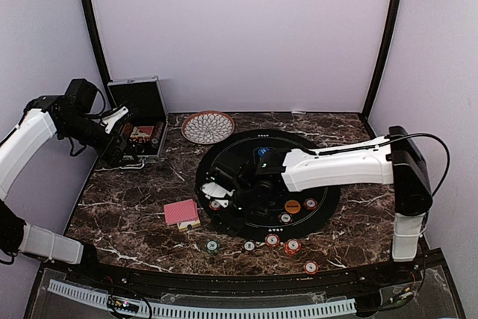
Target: Distribute texas hold em gaming equipment
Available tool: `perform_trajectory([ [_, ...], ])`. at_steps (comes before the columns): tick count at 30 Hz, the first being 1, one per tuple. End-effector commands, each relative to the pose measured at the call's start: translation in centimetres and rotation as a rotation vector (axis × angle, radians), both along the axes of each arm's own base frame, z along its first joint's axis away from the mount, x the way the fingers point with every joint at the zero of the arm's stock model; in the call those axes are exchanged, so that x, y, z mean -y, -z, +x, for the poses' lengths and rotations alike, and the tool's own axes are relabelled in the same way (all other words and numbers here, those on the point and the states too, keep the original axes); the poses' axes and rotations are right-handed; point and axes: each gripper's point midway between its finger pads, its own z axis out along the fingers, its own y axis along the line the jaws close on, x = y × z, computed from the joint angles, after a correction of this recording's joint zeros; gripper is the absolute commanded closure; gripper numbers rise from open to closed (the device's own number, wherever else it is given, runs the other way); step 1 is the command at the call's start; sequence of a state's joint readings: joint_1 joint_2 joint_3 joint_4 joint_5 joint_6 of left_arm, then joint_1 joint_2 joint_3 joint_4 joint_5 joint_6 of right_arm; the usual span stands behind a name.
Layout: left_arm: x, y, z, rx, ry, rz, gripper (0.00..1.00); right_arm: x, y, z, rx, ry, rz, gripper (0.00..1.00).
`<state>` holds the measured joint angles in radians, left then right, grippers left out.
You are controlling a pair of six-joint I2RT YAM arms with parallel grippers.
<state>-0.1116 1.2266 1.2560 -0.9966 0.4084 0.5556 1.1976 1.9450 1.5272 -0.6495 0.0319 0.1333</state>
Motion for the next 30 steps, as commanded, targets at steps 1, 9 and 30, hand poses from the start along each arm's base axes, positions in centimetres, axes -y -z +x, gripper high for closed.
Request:
perform_trajectory([
  [1,0.4,-1.1,-1.1,0.013,0.02,-0.023,0.01,-1.6,1.7,-2.1,-0.055,-0.159,0.01,0.27],
  [9,0.3,-1.2,-1.4,0.01,0.026,-0.014,0.01,-2.6,4.7,-5.7,-0.083,-0.303,-0.051,0.26],
  [30,0.2,-2.0,-2.7,0.019,0.024,-0.016,0.01,-3.2,8.5,-6.0,-0.05,-0.317,-0.149,0.42],
])
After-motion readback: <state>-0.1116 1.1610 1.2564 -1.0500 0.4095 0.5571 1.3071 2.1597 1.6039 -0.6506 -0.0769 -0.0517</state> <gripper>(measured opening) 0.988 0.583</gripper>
